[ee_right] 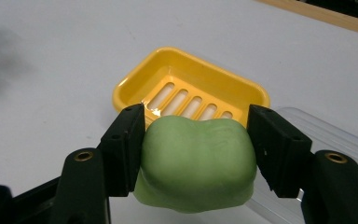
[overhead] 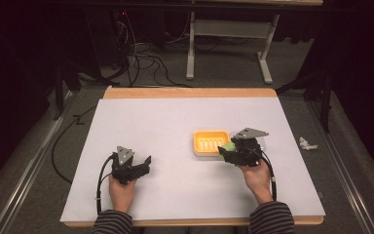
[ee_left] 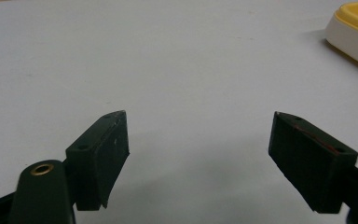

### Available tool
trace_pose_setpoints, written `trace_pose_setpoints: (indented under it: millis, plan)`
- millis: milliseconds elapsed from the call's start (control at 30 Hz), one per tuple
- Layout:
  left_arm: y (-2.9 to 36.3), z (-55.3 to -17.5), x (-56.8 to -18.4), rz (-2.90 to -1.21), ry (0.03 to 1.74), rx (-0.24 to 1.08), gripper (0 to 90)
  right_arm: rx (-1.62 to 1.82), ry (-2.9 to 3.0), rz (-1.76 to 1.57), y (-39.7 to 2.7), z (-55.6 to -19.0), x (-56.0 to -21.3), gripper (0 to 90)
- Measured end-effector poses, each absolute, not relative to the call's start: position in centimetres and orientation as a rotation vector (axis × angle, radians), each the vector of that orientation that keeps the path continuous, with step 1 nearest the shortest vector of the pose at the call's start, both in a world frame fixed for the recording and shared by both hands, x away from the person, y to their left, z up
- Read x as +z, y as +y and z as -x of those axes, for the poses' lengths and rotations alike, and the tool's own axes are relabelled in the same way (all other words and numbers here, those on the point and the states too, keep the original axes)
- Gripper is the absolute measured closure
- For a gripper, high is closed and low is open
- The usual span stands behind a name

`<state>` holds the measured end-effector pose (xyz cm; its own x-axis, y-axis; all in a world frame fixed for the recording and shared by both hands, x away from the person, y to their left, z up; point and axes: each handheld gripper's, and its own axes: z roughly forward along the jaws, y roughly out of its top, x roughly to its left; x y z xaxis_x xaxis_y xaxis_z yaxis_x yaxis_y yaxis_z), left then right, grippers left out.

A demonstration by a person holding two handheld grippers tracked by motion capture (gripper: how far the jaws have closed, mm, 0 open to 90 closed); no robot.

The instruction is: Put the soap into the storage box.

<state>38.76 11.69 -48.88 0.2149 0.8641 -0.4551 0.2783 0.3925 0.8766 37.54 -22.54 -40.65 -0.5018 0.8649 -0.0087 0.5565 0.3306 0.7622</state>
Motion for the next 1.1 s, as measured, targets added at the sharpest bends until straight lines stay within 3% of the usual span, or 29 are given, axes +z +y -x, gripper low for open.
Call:
trace_pose_setpoints:
  millis: [1100]
  plan:
    - [11.7, -38.8, -48.9, -1.142, 1.34, 0.562, 20.7, 1.008, 2.213, -1.31, -20.9, -41.9, -40.8, 40.0]
